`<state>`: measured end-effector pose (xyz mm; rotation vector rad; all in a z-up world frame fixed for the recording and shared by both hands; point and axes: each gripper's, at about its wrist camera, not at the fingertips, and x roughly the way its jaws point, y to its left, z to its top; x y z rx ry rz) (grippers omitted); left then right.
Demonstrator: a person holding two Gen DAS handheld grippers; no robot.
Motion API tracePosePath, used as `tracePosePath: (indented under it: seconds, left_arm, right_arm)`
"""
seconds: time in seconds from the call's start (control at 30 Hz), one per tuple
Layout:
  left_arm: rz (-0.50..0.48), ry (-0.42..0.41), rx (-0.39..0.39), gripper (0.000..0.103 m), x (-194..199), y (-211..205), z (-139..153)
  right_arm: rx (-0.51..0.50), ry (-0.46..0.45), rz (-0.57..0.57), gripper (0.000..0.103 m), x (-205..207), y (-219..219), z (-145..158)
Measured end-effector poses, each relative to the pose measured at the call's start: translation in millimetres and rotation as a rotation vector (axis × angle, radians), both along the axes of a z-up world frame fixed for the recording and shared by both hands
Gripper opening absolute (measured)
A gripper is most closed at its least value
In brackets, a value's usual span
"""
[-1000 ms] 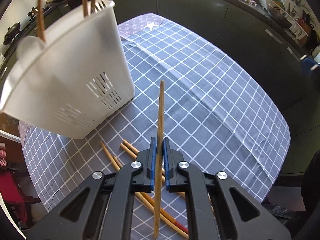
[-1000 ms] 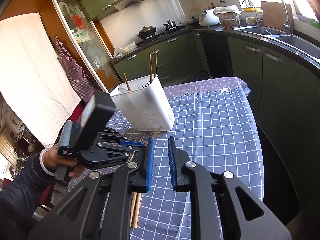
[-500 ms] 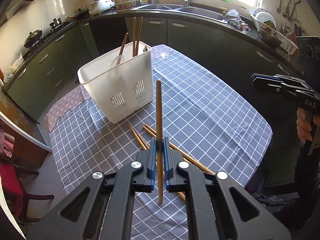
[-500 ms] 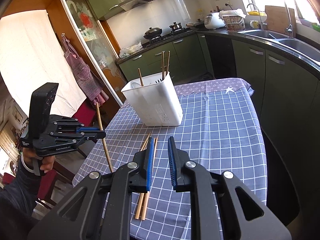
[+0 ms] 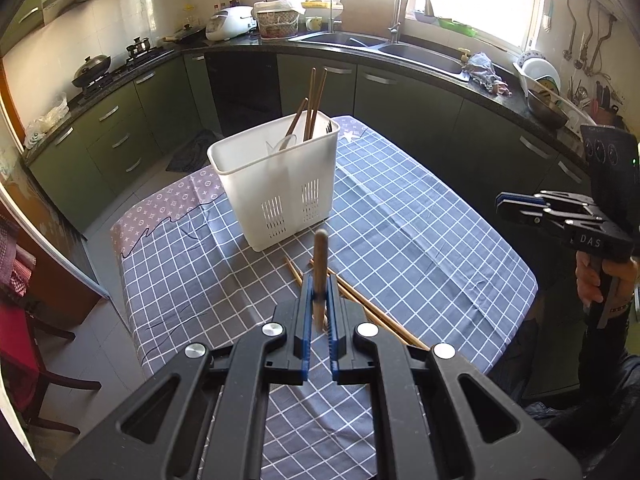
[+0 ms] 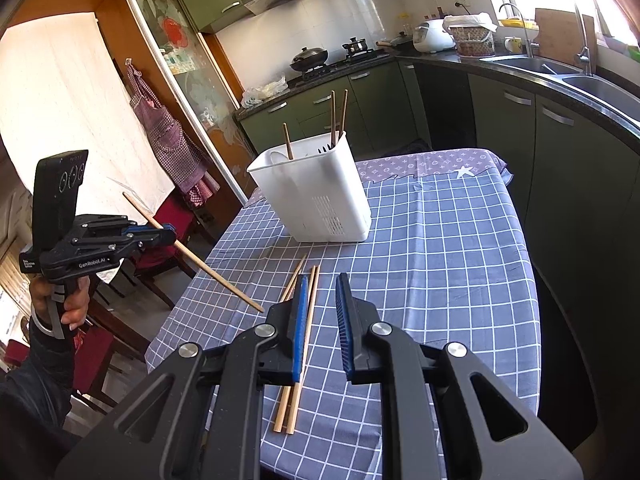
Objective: Organize utensils
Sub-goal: 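Move the open right tool back to the cloth while the left tool carries its chopstick to the holder, then lower the chopstick into the white holder and open the left tool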
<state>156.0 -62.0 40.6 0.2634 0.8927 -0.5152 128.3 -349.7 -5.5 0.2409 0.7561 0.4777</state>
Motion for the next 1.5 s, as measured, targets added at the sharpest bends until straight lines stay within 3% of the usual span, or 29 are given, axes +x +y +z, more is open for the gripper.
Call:
tracePosePath:
  seconds: [0.13,0.23,0.53,0.77,0.93,1.27,1.37,1.5]
  left_arm:
    - [0.021,-0.022,-0.02,0.007,10,3,23]
    - [0.035,-0.039,-0.031,0.007,20,4,47]
    - [0.11,-0.101,-0.085,0.007,63,6,126]
    - [0.164,-0.164,-0.124,0.007,103,0,158]
    - [0.2,-0.164,-0.09,0.007,134,-12,140]
    - [0.213,-0.005,-0.018,0.008,168,-21,56]
    - [0.214,0.022,-0.012,0.011,165,-19,48]
    - [0.195,-0.004,-0.024,0.013,143,-15,61]
  right_arm:
    - [-0.004,0.018,0.004,0.017,3,1,-7]
    - [-0.008,0.034,-0.01,0.029,4,-1,-18]
    - [-0.035,0.117,-0.028,0.029,15,0,-62]
    - [-0.016,0.177,-0.036,0.029,20,-7,-90]
    - [0.004,0.201,-0.048,0.029,23,-15,-102]
    - [0.006,0.216,-0.048,0.029,26,-16,-106]
    - [0.002,0.215,-0.038,0.029,26,-12,-105]
    - [-0.002,0.211,-0.023,0.029,25,-5,-104]
